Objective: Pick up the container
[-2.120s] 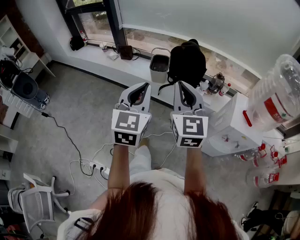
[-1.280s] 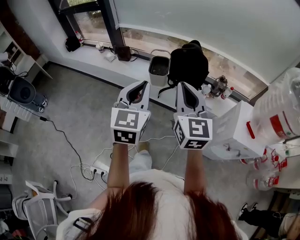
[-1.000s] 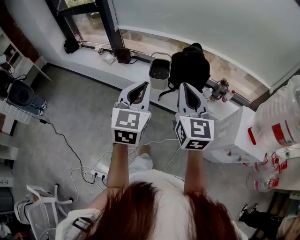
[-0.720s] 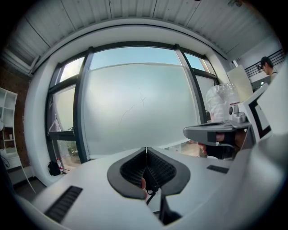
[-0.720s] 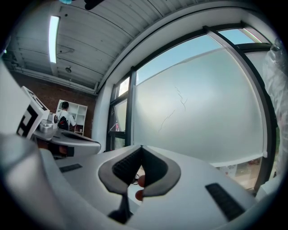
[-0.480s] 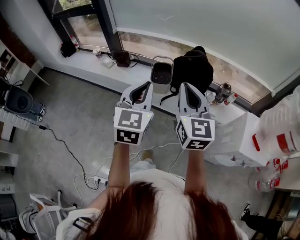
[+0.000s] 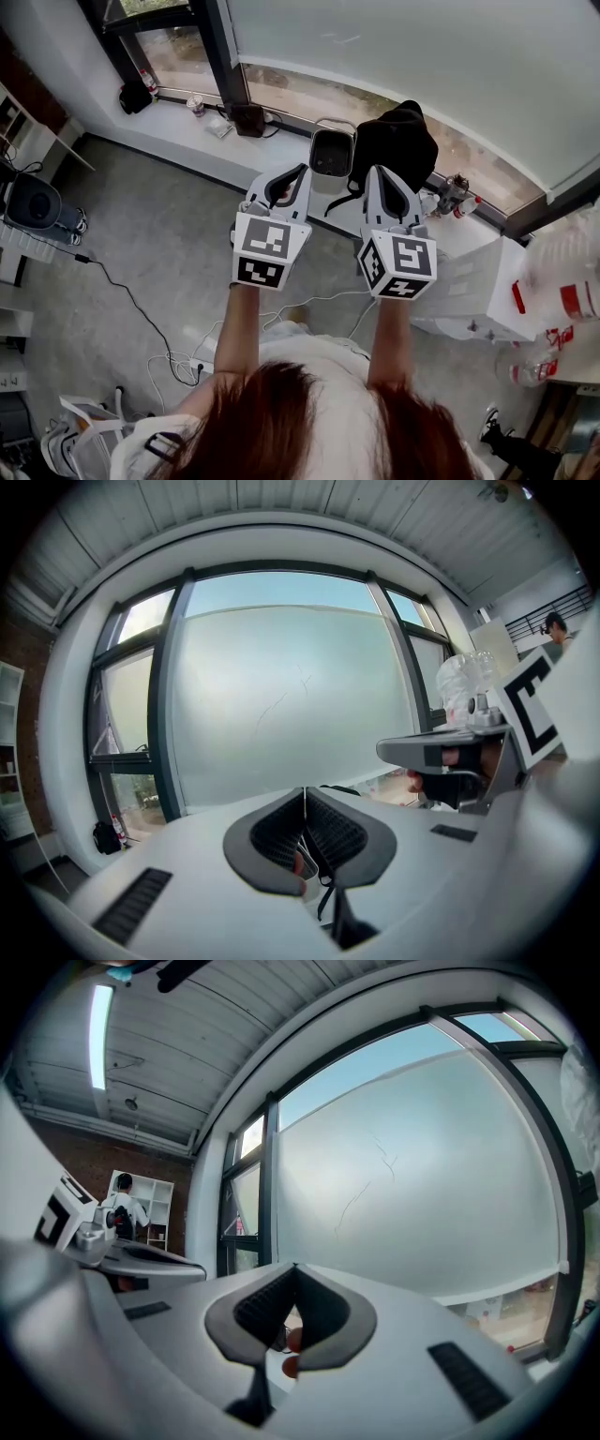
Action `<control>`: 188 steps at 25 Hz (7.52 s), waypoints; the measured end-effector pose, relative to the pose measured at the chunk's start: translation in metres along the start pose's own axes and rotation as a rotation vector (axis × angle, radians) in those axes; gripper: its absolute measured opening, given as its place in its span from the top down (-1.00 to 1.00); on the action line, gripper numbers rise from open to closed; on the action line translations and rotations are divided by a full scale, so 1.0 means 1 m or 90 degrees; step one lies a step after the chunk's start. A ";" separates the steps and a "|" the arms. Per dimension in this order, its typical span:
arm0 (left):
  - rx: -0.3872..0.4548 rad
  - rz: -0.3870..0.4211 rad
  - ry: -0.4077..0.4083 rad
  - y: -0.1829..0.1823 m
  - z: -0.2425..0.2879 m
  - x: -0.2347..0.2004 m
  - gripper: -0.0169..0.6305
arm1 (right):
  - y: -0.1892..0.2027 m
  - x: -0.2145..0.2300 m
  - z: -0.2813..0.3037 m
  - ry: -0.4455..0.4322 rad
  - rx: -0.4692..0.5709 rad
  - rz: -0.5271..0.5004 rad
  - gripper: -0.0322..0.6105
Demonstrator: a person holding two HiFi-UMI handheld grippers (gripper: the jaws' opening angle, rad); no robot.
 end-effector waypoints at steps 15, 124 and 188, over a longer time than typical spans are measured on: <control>0.003 -0.013 0.016 0.006 0.007 -0.041 0.89 | -0.003 -0.028 0.037 0.008 -0.019 -0.021 0.82; -0.234 0.025 0.114 0.188 0.474 -0.189 0.88 | 0.274 0.117 0.433 0.016 -0.361 -0.146 0.82; -0.331 0.132 0.170 0.312 0.550 -0.197 0.70 | 0.415 0.139 0.482 0.097 -0.502 -0.387 0.51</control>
Point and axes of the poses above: the fingertips, and each gripper's own axes: z forward along the fingers, x to its right, y out of its underside, the point moved 7 cm from there along -z, backward along the fingers, and after that the axes turned 6 degrees about -z, right-handed, at the moved point
